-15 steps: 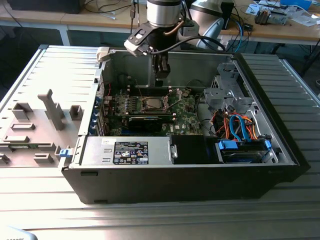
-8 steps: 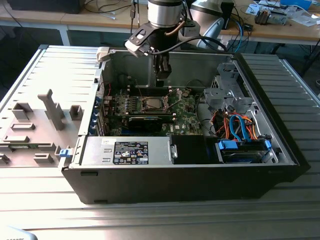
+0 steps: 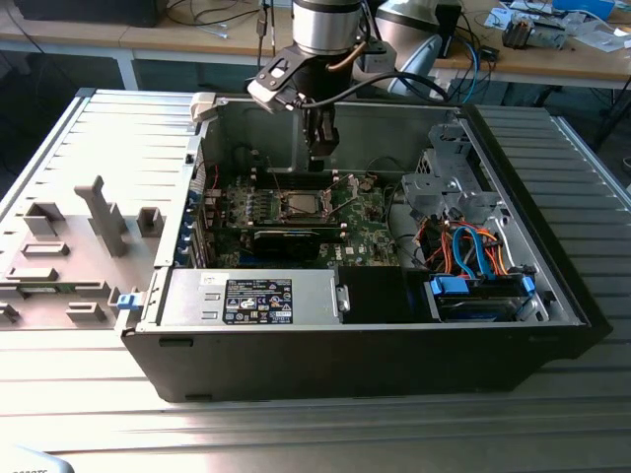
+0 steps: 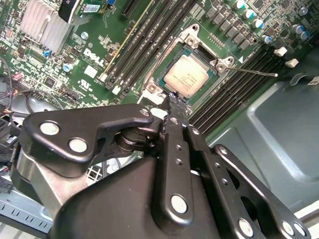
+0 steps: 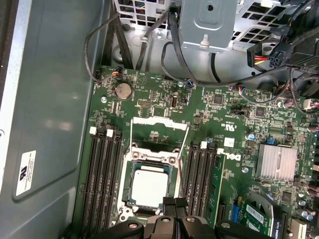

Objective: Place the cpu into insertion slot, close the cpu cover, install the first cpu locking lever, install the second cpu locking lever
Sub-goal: 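Close the cpu cover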

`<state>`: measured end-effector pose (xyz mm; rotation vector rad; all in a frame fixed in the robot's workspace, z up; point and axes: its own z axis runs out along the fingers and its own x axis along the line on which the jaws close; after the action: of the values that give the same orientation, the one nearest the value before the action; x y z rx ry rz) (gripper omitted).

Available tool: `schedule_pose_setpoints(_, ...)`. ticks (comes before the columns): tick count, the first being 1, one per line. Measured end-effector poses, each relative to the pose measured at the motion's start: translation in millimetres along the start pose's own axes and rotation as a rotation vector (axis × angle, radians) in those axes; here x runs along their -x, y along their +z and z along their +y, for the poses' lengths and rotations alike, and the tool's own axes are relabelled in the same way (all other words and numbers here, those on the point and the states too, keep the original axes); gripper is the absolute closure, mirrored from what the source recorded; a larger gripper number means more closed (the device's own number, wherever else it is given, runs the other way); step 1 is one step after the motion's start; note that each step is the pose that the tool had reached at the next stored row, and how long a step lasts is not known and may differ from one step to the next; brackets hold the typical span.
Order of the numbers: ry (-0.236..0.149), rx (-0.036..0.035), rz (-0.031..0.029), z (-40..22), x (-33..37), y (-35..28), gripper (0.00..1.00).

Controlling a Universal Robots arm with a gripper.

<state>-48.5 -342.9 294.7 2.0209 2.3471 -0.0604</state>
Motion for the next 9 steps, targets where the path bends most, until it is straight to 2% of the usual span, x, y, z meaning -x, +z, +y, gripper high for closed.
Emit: schedule_pose_setpoints(9, 0.0, -0.0001, -0.0001, 2.6, 0.8, 0.0, 0.89)
